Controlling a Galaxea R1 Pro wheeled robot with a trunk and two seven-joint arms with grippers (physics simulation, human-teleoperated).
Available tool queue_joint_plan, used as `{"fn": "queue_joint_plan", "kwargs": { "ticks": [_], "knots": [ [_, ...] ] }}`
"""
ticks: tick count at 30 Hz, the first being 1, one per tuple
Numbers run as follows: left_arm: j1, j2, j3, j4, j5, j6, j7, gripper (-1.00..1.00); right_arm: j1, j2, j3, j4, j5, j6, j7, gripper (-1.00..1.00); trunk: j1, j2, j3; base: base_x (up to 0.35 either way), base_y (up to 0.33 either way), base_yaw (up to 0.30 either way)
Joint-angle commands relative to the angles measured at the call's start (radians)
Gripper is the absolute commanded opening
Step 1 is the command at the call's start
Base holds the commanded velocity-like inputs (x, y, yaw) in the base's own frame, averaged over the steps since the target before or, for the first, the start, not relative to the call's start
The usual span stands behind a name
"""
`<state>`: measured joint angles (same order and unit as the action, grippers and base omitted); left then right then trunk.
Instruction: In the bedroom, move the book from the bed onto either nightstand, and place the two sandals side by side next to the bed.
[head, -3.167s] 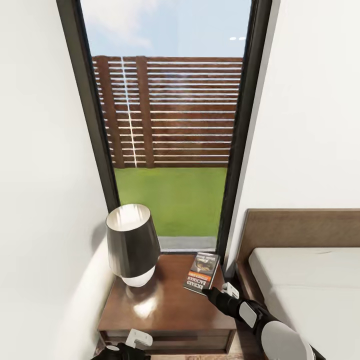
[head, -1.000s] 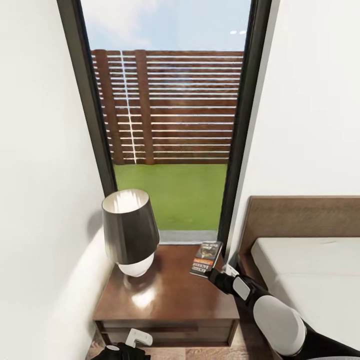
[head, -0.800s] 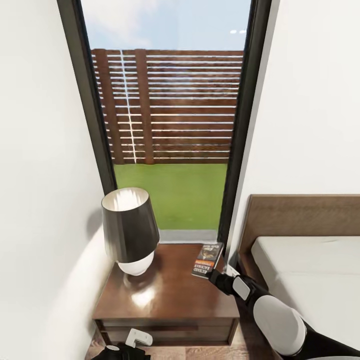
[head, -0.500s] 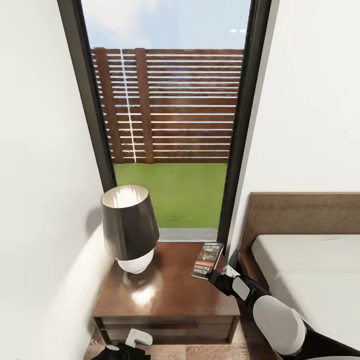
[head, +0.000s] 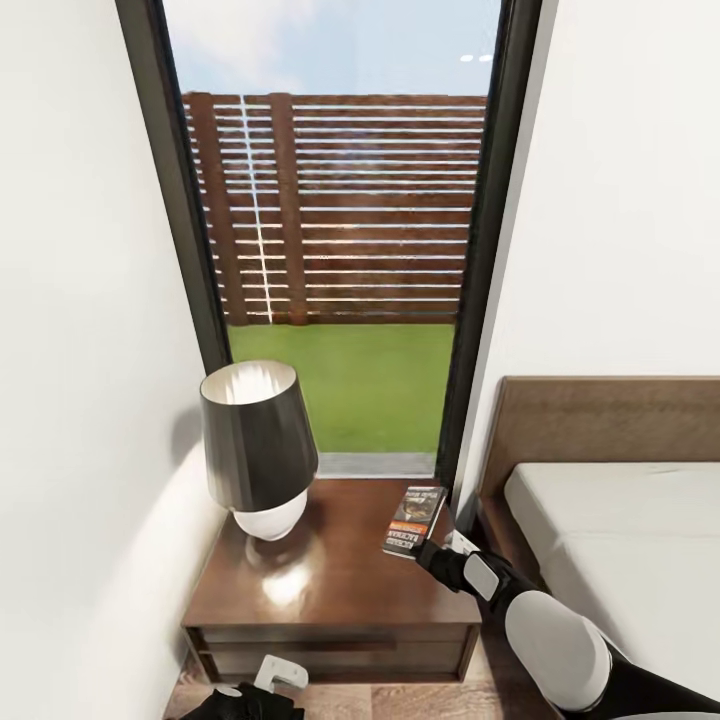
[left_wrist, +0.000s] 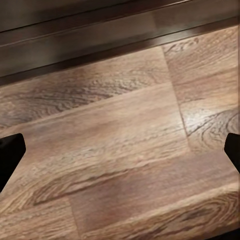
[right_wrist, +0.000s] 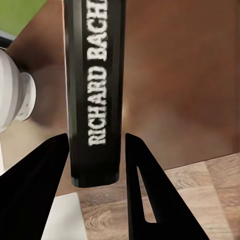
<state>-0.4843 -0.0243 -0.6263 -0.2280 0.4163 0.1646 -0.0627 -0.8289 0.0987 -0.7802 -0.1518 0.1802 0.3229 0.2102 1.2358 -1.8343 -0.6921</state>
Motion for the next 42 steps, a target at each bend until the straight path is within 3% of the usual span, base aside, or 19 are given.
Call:
{"fn": "queue_joint_plan", "kwargs": {
  "ticks": [1, 14, 38, 42],
  "knots": [
    [-0.003, 0.000, -0.003, -0.002, 0.005, 0.008, -0.002, 1.00, 0.000, 0.001, -0.008, -0.004, 0.008, 0.007, 0.005, -1.00, 0.004, -0.008, -0.004, 0.000, 0.000, 0.000],
    [-0.087, 0.001, 0.005, -0.101, 0.011, 0.157, -0.003, 1.00, -0.002, 0.002, -0.008, -0.003, 0.010, 0.007, 0.005, -1.00, 0.054, -0.099, -0.045, 0.000, 0.000, 0.000],
    [-0.093, -0.002, 0.005, -0.131, 0.006, 0.172, 0.001, 1.00, -0.048, 0.004, -0.005, -0.003, 0.012, 0.011, -0.087, -1.00, 0.146, -0.267, -0.120, 0.000, 0.000, 0.000],
    [-0.093, -0.002, 0.005, -0.131, 0.006, 0.172, 0.002, 1.00, -0.068, 0.012, -0.004, -0.003, 0.013, 0.050, -0.088, -1.00, 0.161, -0.295, -0.133, 0.000, 0.000, 0.000]
  ]
}}
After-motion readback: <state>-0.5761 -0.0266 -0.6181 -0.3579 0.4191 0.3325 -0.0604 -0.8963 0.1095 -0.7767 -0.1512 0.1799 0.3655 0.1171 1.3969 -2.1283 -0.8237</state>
